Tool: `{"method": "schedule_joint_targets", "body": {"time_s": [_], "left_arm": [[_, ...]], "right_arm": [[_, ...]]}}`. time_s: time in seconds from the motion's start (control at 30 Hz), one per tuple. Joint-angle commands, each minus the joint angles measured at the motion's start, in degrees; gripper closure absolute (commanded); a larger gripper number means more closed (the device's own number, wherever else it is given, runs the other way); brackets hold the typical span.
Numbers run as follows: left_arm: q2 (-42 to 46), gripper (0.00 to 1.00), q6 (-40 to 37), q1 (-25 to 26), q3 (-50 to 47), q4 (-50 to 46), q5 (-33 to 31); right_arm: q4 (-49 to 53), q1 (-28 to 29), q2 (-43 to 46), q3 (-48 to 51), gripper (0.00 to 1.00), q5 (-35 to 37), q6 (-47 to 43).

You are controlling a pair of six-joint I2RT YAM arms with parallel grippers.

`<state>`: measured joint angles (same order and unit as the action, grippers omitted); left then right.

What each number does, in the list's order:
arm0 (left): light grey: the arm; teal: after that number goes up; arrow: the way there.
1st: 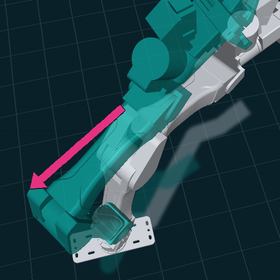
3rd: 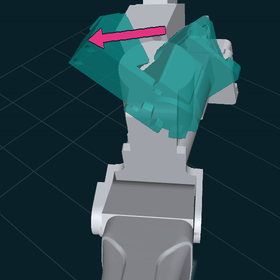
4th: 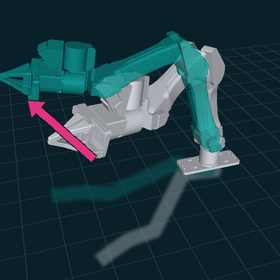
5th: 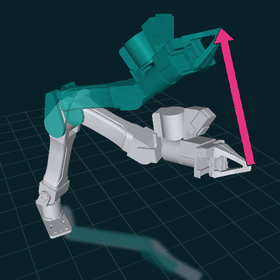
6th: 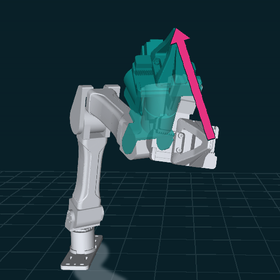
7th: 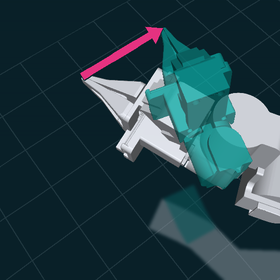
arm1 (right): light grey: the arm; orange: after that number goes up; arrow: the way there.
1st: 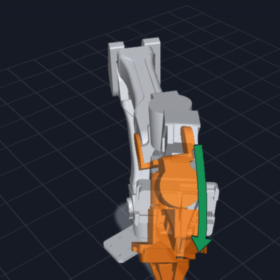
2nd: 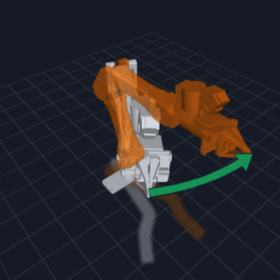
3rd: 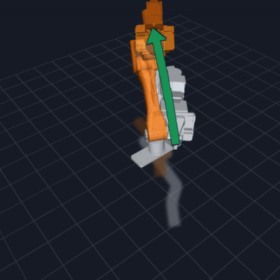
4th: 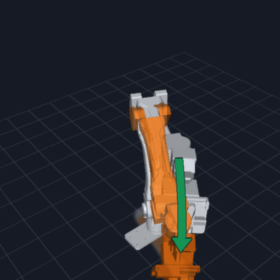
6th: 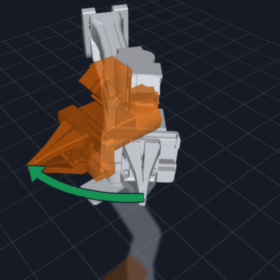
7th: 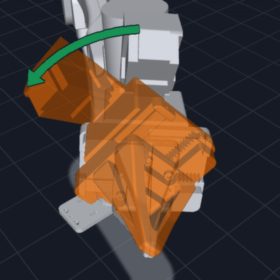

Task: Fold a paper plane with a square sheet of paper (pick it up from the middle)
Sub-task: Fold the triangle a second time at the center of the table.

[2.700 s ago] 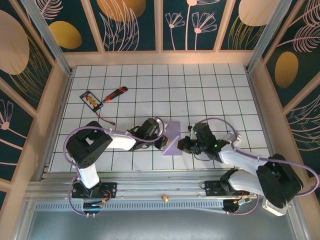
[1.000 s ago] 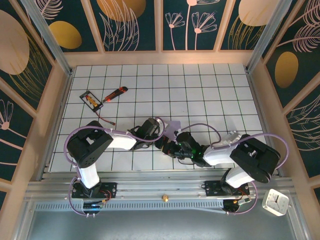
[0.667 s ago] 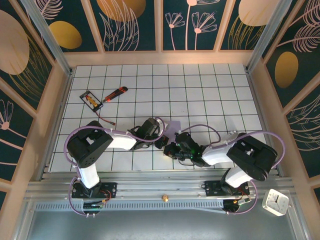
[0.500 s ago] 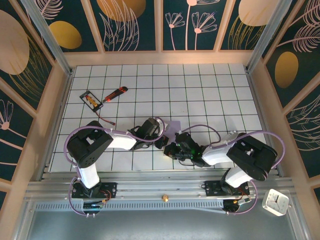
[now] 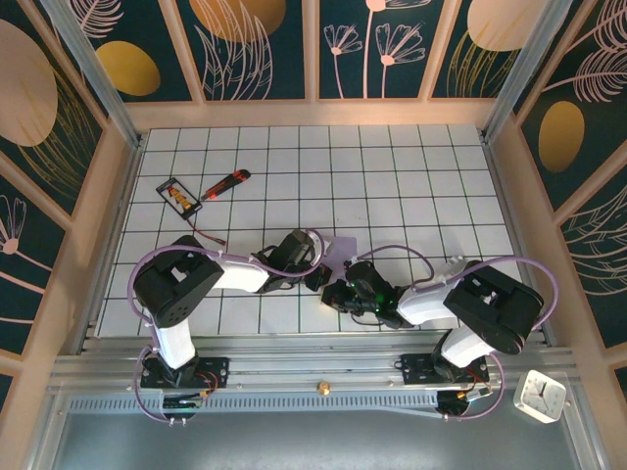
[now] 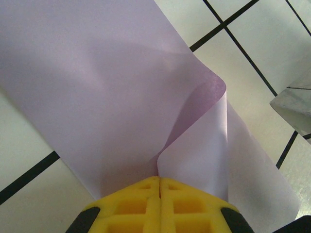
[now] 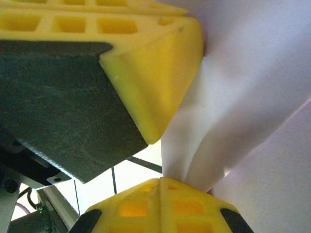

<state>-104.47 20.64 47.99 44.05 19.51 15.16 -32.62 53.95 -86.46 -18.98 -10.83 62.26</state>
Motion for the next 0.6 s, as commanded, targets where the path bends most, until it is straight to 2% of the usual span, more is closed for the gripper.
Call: {"method": "schedule_joint_targets", "body": {"time_s": [0.0,0.47,0.57], "left_arm": [[-3.4,1.0,-0.5,-0.4,-0.8,-6.1,-2.4],[-3.6,1.0,-0.8,-0.4,-0.7,-6.5,-2.8],[-3.4,1.0,-0.8,-0.4,-0.7,-6.7,-2.9]], "right_arm": [[5.3,0.9,-0.8,1.2,1.0,-3.1,-0.5],[8.4,3.0,1.8,1.1,1.0,-3.3,-1.1],[8.5,2.4,4.5,0.3,1.0,-3.1,-3.0]]}}
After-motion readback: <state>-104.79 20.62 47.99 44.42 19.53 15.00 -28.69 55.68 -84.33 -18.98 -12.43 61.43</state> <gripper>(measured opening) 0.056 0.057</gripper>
